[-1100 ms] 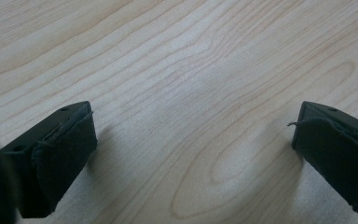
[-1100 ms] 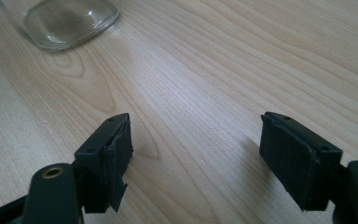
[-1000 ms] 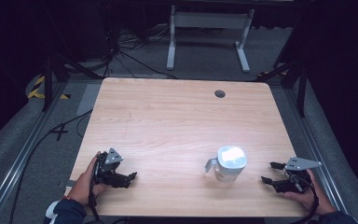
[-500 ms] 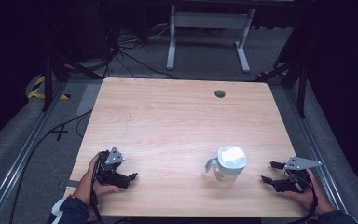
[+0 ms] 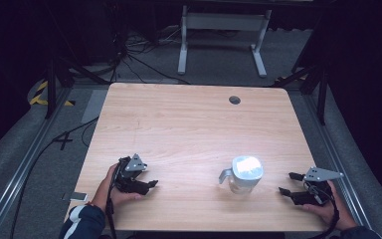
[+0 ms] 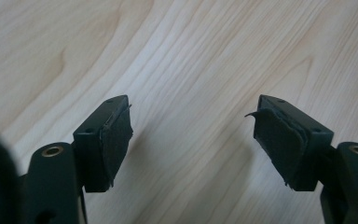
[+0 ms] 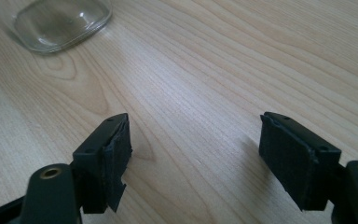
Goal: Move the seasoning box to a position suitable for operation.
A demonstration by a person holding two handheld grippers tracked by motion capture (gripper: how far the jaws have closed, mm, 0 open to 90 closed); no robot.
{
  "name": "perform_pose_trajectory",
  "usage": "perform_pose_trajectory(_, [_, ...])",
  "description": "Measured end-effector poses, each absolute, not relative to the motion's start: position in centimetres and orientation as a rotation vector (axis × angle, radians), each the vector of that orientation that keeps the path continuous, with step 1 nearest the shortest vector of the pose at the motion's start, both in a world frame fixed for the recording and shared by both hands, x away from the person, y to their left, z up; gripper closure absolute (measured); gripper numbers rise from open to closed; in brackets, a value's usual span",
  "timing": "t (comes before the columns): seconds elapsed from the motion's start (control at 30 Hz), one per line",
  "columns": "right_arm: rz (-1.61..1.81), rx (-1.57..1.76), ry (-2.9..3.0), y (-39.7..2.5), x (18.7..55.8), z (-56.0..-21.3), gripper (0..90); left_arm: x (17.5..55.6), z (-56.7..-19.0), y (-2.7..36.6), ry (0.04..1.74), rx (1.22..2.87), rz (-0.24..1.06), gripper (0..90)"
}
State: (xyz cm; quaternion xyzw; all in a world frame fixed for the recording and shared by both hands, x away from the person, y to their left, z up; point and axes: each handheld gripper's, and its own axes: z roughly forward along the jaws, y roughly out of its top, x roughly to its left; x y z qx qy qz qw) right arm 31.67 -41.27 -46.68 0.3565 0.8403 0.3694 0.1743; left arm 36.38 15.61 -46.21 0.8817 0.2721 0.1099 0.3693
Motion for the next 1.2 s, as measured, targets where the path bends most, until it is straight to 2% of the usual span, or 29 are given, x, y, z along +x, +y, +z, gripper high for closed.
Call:
perform_pose_trajectory(0.33, [1.046,1.008,2.382,-41.3,31.7,-46.7,25.1,37.4,-43.3,8.9,0.505,2.218,0.252,41.0])
perform_pose_trajectory(0.4, [1.045,1.006,2.381,-41.3,31.7,-46.7,25.1,37.6,-43.0,7.6,0.469,2.212,0.239,47.0])
perform_pose_trajectory(0.47, [1.046,1.005,2.382,-41.3,31.7,-46.7,25.1,37.9,-42.4,6.2,0.428,2.213,0.231,49.2])
perform_pose_trajectory(0.57, [1.046,1.005,2.38,-41.3,31.7,-46.7,25.2,38.2,-41.6,4.6,0.348,2.205,0.209,60.4])
perform_pose_trajectory(0.67, [1.047,1.005,2.38,-41.4,31.7,-46.7,25.2,38.5,-40.7,3.3,0.304,2.189,0.206,67.1])
perform_pose_trajectory(0.97, [1.034,1.044,2.355,-41.4,31.5,-46.7,24.7,38.7,-38.9,0.6,0.238,2.09,0.137,68.7])
perform_pose_trajectory(1.2, [1.031,1.061,2.345,-41.4,31.6,-46.7,24.0,37.9,-38.4,-1.8,0.146,2.094,0.133,83.5])
